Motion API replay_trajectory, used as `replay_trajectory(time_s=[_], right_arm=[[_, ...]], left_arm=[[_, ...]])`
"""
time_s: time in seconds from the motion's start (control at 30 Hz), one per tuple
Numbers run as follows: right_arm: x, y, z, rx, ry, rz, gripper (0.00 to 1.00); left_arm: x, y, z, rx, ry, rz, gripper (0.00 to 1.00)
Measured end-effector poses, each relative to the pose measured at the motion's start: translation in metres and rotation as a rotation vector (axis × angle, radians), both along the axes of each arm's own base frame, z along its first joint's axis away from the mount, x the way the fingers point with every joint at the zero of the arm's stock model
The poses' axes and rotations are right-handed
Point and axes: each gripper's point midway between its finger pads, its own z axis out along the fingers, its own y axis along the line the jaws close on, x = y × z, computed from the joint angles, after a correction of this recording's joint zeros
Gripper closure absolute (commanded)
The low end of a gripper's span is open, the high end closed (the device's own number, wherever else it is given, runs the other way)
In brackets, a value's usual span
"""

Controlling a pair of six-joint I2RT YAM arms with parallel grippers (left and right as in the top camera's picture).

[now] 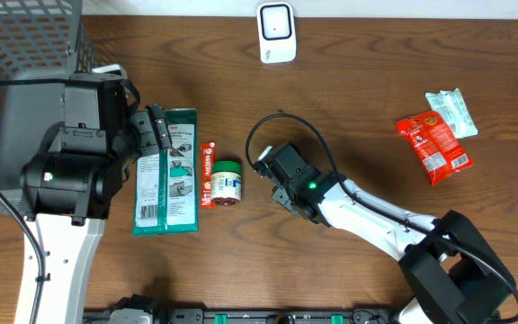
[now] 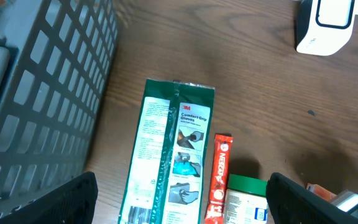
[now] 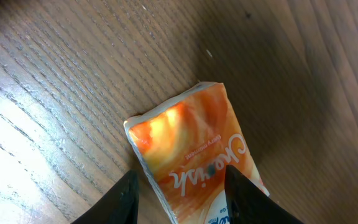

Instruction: Scan the item barcode

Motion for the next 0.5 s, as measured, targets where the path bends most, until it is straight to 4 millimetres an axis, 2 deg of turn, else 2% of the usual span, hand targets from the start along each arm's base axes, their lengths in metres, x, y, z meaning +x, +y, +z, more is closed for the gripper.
replay_trajectory(time_s=[0.5], right_arm=[[-0.0015,-0.0039,-0.0079,-0.032,0.013,0.008,0.64]], left_arm=[[0.0,0.0,0.0,0.0,0.0,0.0,0.13]])
